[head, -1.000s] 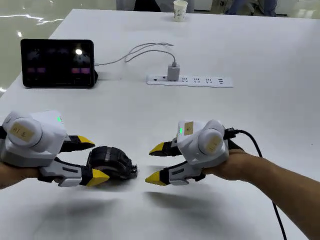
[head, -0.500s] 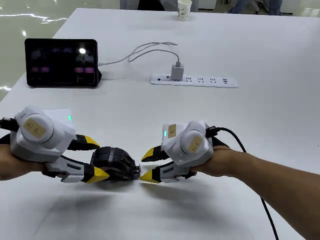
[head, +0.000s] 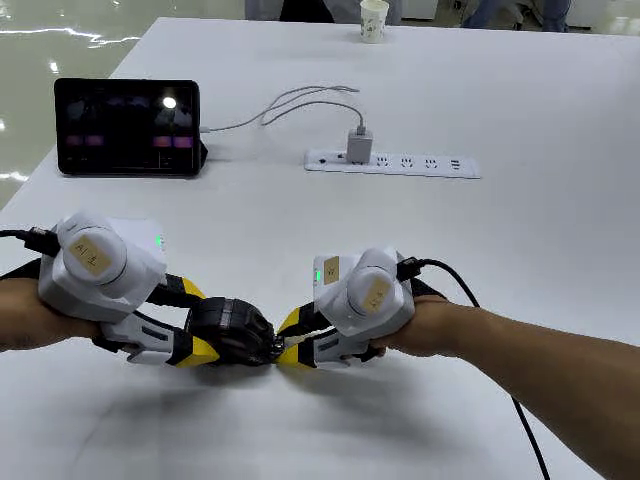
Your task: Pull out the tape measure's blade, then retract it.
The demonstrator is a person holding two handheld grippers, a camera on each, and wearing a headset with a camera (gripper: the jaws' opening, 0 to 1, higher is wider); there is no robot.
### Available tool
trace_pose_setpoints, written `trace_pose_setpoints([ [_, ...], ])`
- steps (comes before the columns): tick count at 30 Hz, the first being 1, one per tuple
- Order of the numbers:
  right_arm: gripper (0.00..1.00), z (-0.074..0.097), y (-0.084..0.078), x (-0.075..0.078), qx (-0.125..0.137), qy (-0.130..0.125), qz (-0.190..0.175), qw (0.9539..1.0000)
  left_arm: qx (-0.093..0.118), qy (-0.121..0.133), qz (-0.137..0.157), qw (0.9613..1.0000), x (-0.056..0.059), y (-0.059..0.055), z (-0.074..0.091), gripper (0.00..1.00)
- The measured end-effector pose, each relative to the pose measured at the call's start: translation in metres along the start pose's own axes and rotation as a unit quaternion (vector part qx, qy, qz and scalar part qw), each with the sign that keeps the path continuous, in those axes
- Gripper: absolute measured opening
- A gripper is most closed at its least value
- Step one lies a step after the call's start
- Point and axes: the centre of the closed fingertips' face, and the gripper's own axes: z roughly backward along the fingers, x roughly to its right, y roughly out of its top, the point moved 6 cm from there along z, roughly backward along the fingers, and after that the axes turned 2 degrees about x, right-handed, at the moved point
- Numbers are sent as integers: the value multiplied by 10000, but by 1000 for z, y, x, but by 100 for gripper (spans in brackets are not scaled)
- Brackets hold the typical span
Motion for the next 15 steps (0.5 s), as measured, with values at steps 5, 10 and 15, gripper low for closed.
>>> trace_pose_setpoints([
  [5, 12, 0, -1, 0, 25, 35, 80, 10000, -61, -87, -130, 9999, 0, -2, -4, 29],
  [10, 10, 0, -1, 1, 56, 43, 6, 10000, -65, -139, -185, 9997, -1, -3, -4, 28],
  [15, 10, 0, -1, 1, 57, 58, -20, 10000, -41, -152, -209, 9997, -1, -4, -4, 28],
])
